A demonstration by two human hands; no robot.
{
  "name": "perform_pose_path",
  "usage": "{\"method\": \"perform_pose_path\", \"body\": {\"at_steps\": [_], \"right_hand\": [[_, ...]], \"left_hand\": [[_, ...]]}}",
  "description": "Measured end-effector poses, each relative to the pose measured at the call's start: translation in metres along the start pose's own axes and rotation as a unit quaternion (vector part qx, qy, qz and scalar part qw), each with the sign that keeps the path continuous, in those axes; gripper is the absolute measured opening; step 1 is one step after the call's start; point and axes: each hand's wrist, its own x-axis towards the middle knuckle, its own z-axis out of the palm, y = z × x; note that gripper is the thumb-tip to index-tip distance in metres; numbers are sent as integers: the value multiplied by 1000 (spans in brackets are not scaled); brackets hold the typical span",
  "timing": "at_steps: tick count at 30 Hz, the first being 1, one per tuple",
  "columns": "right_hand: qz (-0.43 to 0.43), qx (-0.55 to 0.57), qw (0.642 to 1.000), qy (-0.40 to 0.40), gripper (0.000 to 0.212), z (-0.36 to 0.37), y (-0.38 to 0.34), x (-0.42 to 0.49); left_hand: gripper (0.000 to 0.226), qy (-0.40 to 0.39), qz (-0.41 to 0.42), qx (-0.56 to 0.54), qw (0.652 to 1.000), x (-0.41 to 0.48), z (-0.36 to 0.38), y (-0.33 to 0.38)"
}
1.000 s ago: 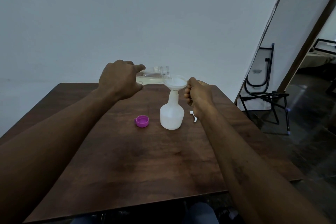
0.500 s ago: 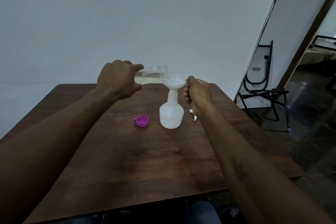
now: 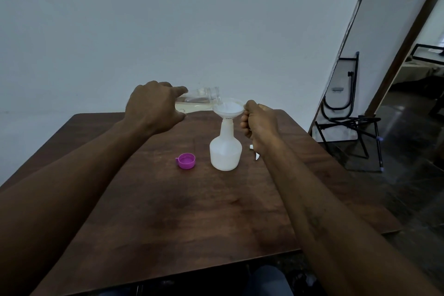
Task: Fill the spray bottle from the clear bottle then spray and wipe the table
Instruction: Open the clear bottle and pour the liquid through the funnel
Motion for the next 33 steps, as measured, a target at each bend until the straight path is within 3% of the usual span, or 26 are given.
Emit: {"method": "perform_pose_path", "body": {"at_steps": [33], "right_hand": [[5,6,1000,3,15,0,-1,-2]], "left_hand": [[62,0,11,9,1000,2,-5,0]]}}
